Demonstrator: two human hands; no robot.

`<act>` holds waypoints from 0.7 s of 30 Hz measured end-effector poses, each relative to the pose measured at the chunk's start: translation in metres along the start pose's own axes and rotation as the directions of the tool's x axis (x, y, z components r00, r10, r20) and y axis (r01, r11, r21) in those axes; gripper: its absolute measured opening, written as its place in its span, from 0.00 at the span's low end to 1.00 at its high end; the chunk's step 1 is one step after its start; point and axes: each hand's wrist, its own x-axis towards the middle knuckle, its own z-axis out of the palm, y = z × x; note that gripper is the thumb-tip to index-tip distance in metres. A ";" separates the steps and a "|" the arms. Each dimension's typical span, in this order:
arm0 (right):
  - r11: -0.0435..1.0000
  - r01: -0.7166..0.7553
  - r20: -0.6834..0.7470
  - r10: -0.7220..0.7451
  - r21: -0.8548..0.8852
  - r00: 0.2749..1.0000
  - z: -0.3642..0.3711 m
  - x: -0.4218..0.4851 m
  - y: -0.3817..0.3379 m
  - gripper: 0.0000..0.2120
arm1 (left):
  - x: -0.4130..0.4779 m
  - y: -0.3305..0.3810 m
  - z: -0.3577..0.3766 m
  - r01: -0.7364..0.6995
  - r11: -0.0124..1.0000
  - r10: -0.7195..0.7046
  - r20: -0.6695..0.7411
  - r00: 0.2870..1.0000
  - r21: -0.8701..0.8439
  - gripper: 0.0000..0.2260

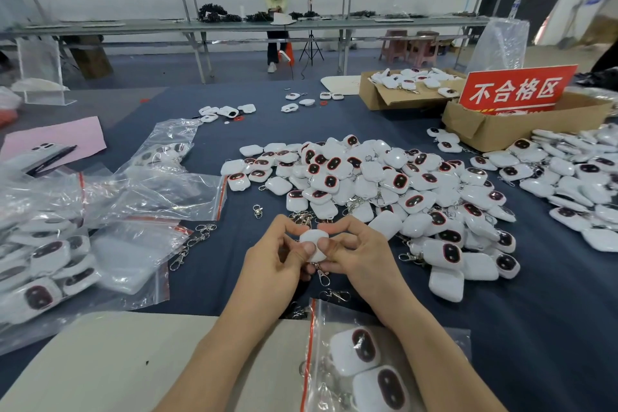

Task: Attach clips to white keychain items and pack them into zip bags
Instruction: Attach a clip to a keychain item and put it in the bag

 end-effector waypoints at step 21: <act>0.999 0.015 -0.100 -0.010 0.046 0.995 0.002 0.001 0.000 0.07 | -0.004 0.007 -0.002 -0.094 0.995 0.090 0.090 0.992 0.040 0.16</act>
